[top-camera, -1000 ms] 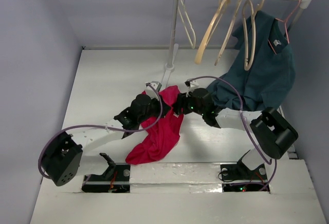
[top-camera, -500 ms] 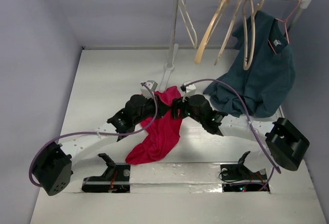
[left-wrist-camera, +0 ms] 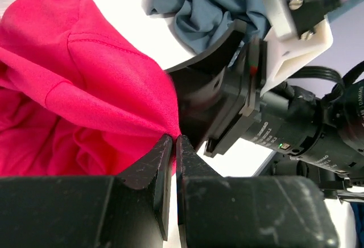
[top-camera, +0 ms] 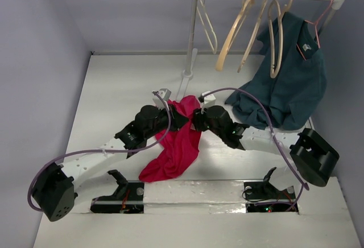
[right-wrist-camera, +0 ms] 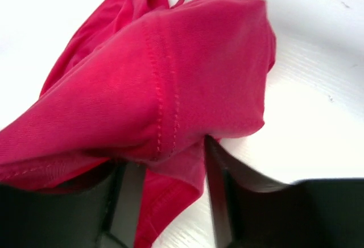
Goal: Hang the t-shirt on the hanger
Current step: Pick up the T-shirt from the center of the board.
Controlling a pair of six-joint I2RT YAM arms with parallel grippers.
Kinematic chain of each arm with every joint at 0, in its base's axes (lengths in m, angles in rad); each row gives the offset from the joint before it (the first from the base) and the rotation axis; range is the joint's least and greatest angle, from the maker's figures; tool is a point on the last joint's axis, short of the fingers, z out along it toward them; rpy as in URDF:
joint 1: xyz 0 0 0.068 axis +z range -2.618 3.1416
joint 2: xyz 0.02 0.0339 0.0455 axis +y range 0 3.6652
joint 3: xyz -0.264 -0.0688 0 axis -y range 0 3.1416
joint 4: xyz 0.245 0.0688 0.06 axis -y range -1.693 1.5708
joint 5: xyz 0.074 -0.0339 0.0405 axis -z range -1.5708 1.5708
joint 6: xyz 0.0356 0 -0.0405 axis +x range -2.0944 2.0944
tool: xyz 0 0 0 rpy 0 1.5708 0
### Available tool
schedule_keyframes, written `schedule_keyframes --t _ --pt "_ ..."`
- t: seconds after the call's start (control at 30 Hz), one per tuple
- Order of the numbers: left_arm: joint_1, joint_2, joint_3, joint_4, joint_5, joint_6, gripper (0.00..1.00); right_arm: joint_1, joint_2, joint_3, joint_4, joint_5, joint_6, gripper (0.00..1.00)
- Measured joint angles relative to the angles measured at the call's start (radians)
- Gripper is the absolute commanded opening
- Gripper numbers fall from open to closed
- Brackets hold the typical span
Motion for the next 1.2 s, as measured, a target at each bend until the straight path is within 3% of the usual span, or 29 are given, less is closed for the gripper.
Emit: schedule_keyframes --t 0.1,0.13,0.2,0.23,0.33,0.43,0.6,0.9,0.97,1.0,1.03,1.07,1.2 --pt "0.0 -0.016 0.0 -0.023 -0.008 -0.002 0.0 0.0 -0.004 0.0 0.023 0.025 -0.006 0.16" --pt "0.0 -0.019 0.0 -0.032 -0.014 -0.001 0.0 0.0 -0.013 -0.002 0.029 0.031 -0.006 0.0" --pt "0.0 -0.024 0.0 -0.051 -0.032 0.002 0.0 0.0 -0.047 -0.005 0.027 0.04 -0.003 0.0" --pt "0.0 -0.026 0.0 -0.059 -0.04 0.004 0.06 0.0 -0.066 -0.006 0.027 0.043 -0.002 0.0" --pt "0.002 -0.021 0.0 -0.075 -0.064 0.026 0.36 0.0 -0.123 -0.005 0.013 0.036 -0.003 0.0" --pt "0.005 -0.002 0.0 -0.07 -0.069 0.054 0.51 0.0 -0.149 0.01 -0.046 0.016 -0.003 0.0" --pt "0.001 0.049 0.002 -0.042 -0.062 0.095 0.57 0.0 -0.15 0.048 -0.167 -0.019 -0.003 0.0" --pt "-0.067 0.151 0.068 -0.03 -0.116 0.181 0.53 0.0 -0.142 0.117 -0.285 -0.051 0.007 0.0" --pt "-0.074 0.18 0.09 -0.031 -0.156 0.2 0.27 0.0 -0.142 0.117 -0.296 -0.06 0.011 0.0" --pt "-0.076 0.191 0.098 -0.033 -0.174 0.206 0.21 0.0 -0.142 0.117 -0.301 -0.063 0.013 0.0" --pt "-0.08 0.197 0.103 -0.037 -0.195 0.218 0.07 0.0 -0.142 0.117 -0.308 -0.064 0.014 0.0" --pt "-0.082 0.201 0.108 -0.041 -0.215 0.221 0.0 0.0 -0.142 0.117 -0.315 -0.064 0.017 0.0" --pt "-0.093 0.193 0.116 -0.053 -0.268 0.233 0.0 0.0 -0.142 0.117 -0.344 -0.044 0.027 0.0"
